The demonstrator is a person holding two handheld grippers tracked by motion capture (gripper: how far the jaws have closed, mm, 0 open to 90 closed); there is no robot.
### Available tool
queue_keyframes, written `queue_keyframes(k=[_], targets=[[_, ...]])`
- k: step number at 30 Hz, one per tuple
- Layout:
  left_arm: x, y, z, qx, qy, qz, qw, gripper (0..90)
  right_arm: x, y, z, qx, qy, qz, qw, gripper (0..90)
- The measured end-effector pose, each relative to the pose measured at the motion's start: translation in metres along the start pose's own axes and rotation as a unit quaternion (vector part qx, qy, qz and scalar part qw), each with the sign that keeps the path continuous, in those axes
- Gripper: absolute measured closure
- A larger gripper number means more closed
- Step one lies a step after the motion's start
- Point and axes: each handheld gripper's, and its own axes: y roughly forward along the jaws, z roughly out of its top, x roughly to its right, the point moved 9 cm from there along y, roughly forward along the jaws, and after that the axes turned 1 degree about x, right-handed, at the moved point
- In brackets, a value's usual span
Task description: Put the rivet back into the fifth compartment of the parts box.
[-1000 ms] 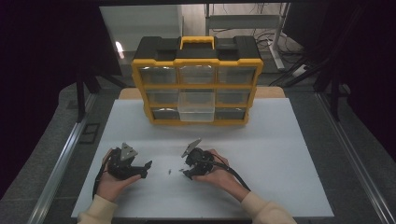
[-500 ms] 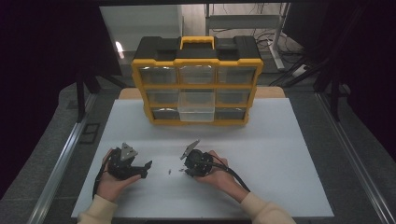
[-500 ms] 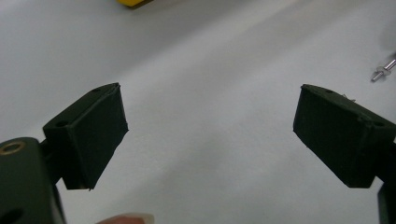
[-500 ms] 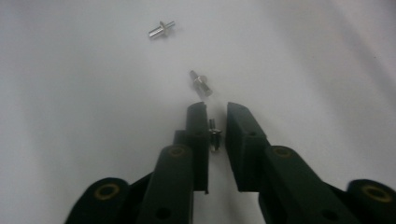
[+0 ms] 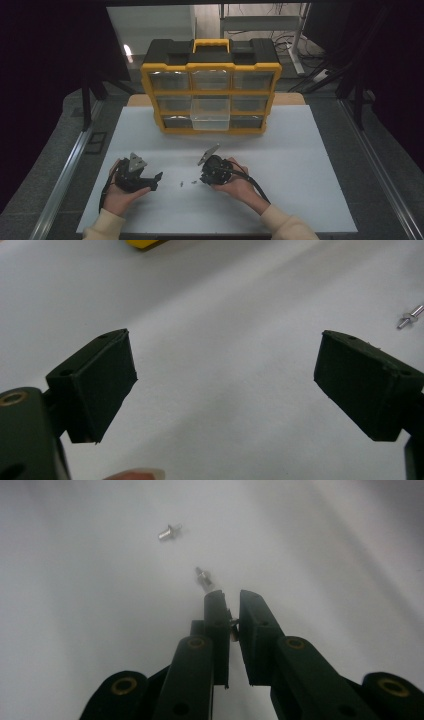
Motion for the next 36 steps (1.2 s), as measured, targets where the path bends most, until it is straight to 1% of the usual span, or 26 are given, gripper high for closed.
queue_keyframes(k=[5, 11, 19, 25, 36], targets=[[0.000, 0.000, 0.000, 0.000, 0.001, 0.000, 1.0000, 10.3, 0.003, -0.017, 0.006, 0.020, 0.011, 0.003, 0.9997, 83.2], [0.000, 0.000, 0.000, 0.000, 0.003, 0.001, 1.0000, 10.2, 0.007, -0.038, 0.016, 0.048, 0.011, -0.001, 0.9988, 83.2], [0.000, 0.000, 0.001, 0.001, 0.001, 0.001, 1.0000, 10.2, 0.010, -0.062, 0.024, 0.073, 0.013, -0.006, 0.9972, 83.2], [0.000, 0.000, 0.001, 0.002, 0.001, 0.002, 1.0000, 10.2, 0.011, -0.073, 0.028, 0.084, 0.015, -0.010, 0.9963, 83.2], [0.000, 0.000, 0.001, 0.001, 0.001, 0.002, 1.0000, 10.2, 0.016, -0.085, 0.032, 0.098, 0.016, -0.014, 0.9950, 83.2]])
